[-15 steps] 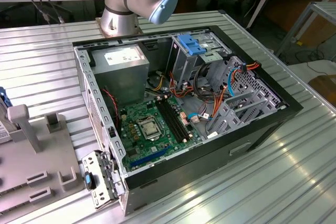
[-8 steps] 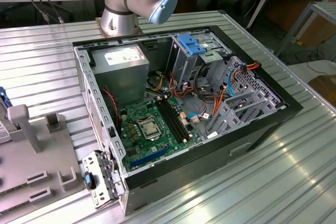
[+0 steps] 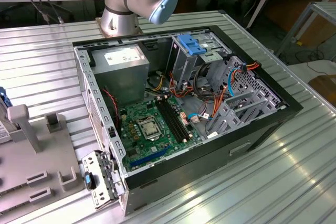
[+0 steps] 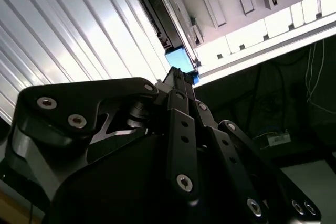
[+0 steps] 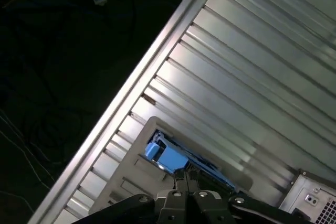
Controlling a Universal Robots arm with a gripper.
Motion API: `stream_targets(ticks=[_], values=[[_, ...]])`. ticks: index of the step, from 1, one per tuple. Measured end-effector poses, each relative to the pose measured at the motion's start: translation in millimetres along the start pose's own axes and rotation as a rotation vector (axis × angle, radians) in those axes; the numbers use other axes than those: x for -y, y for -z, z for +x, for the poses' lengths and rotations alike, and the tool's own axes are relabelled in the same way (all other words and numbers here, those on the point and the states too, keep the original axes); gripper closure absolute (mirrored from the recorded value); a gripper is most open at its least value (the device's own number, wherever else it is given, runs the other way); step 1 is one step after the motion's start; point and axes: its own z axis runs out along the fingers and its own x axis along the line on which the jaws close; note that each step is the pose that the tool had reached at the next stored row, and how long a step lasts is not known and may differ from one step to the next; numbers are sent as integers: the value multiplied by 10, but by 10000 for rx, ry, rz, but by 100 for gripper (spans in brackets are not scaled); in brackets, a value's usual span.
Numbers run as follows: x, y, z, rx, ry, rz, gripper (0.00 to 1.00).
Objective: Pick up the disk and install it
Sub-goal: 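Pick up the disk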
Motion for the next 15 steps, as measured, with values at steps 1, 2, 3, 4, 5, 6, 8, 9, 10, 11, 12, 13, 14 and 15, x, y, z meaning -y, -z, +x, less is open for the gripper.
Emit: stream_targets(ticks=[1,2,3,4,5,6,8,9,10,11,12,13,14,15], values=[[0,0,0,-8,174,-5,89],[0,0,0,-20,442,-11,89],[0,0,0,-29,637,-16,89],[0,0,0,-38,849,-21,89],[0,0,0,-45,1003,-25,89],[0,0,0,-54,1208,-30,89],[0,0,0,-71,1579,-40,89],[0,0,0,-84,1867,-47,89],[0,0,0,-92,2057,-51,89],[0,0,0,-105,2330,-57,89],[0,0,0,-119,2583,-61,89],[1,0,0,-129,2753,-63,89],[1,0,0,-141,2960,-64,89],[1,0,0,-155,3163,-64,89]])
